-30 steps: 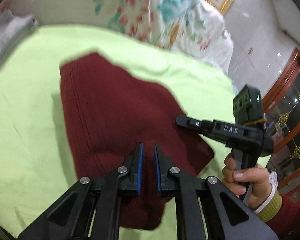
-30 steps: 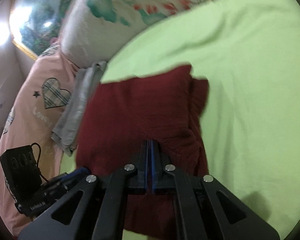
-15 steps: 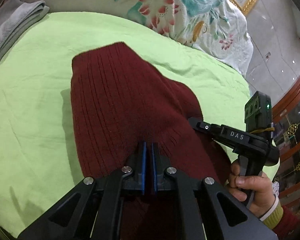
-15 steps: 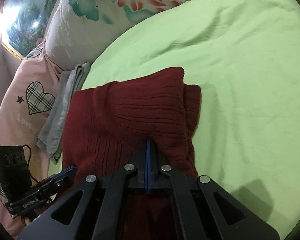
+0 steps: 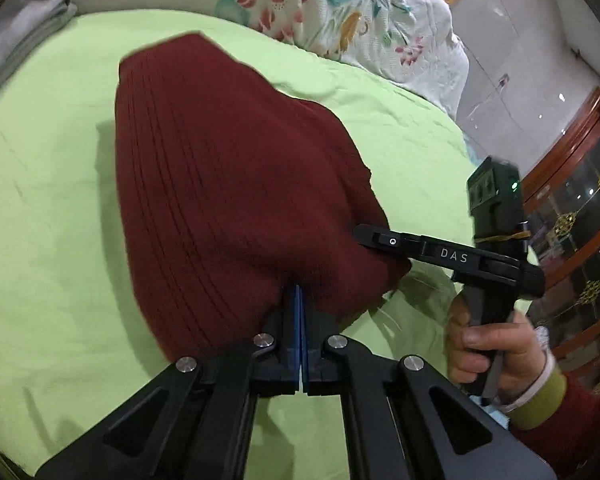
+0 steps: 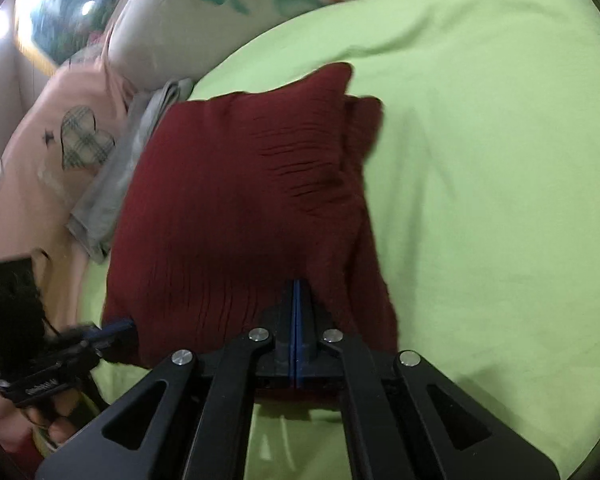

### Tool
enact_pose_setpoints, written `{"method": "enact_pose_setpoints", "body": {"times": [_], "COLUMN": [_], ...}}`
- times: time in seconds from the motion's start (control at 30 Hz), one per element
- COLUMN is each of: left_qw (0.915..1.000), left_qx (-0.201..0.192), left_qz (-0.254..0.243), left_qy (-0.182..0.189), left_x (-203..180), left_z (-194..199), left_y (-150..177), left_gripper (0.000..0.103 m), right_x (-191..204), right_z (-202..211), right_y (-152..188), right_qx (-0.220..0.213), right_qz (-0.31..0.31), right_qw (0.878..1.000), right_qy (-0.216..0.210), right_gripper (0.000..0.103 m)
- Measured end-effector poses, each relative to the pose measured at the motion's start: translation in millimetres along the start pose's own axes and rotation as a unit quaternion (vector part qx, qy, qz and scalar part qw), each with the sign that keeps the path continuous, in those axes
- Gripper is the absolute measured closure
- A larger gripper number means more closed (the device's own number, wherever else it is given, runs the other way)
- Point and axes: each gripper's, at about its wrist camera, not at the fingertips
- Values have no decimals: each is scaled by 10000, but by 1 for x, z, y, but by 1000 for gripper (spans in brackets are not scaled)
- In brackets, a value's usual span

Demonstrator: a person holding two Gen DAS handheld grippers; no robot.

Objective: Fold large clothes

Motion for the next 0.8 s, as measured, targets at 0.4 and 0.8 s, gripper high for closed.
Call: {"method": "enact_pose_setpoints", "body": {"times": [0.4,0.8], "left_qw": [9998,9956], "left_qx": [-160,-558], "left_qz": [110,403], "left_qy": [-79,-635], "left_x": [-1,-13], "left_z": [10,57], "left_y": [-1,17], "left_gripper": [102,102], "right_x": [3,26], "right_z": [4,45], "right_y": [-2,9], "right_qx": [45,-214], "right_qz": [-64,115], "right_qw": [10000,9993], "right_qy": [44,271], "right_gripper": [103,101]}}
Point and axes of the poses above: each gripper's, at about its wrist camera, not at the fingertips, and z roughly against the way its jaws point, x to its left, y to its underside, and after that the axes turned 9 degrees about y, right-handed
